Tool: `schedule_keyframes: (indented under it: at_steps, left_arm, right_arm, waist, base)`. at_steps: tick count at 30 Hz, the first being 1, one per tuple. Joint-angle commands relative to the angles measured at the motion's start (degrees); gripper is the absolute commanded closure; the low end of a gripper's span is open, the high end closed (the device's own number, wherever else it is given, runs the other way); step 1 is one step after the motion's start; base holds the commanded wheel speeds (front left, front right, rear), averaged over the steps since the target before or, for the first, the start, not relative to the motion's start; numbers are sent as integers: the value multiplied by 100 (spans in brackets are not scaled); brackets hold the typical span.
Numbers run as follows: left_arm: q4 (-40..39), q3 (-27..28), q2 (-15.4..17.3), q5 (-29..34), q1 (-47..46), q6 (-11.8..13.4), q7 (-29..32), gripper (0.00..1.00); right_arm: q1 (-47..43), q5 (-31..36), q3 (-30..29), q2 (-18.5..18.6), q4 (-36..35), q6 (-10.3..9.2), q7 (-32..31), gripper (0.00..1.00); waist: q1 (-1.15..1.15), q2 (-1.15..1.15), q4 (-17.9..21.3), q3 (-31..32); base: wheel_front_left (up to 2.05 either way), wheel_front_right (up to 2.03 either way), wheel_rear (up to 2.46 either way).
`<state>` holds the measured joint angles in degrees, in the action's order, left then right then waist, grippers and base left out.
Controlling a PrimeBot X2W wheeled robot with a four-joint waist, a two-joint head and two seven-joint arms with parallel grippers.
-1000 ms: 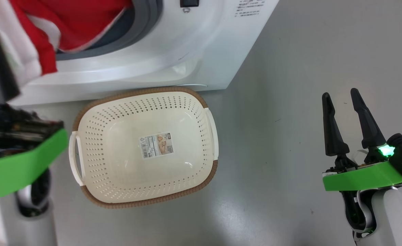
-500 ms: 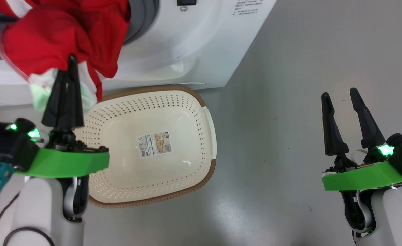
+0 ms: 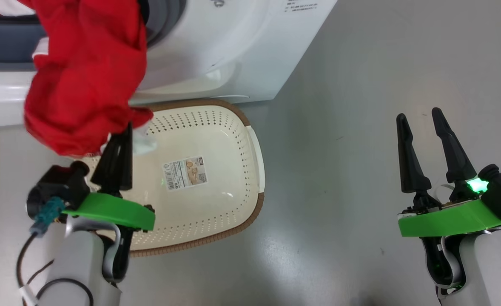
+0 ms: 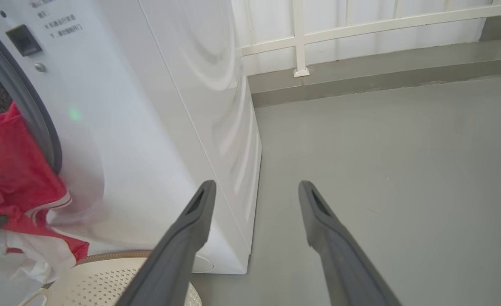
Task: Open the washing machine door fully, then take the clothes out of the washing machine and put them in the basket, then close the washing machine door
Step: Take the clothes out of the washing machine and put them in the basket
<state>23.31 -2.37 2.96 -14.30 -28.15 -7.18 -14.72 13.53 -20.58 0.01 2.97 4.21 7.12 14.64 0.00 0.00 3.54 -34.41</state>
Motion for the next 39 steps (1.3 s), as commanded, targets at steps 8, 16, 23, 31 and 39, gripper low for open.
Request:
schedule_keyframes:
  at_steps: [8, 16, 23, 31, 39]
  left_arm:
    - [848, -218, 286, -137, -279, -31, -28, 100]
    - [1351, -457, 395, -288, -576, -31, -28, 100]
    - [1471, -485, 444, -374, -747, -31, -28, 22]
    - [1261, -371, 394, -386, -654, -31, -28, 0]
    - [723, -208, 292, -285, -362, -31, -28, 0]
  right_arm:
    - [104, -32, 173, -9, -164, 36, 36, 0]
    - [146, -47, 152, -9, -183, 36, 36, 0]
    - [171, -44, 130, -9, -173, 36, 36, 0]
    - [149, -7, 110, -9, -146, 36, 36, 0]
    - [94, 61, 74, -9, -138, 36, 36, 0]
  waist:
    - [0, 0, 95, -202]
    - [0, 0, 127, -348]
    - [0, 0, 114, -364]
    - [0, 0, 28, -233]
    - [0, 0, -115, -73]
  base:
    - [0, 0, 0]
    - [0, 0, 0]
    - [0, 0, 0]
    - [0, 0, 0]
    - [0, 0, 0]
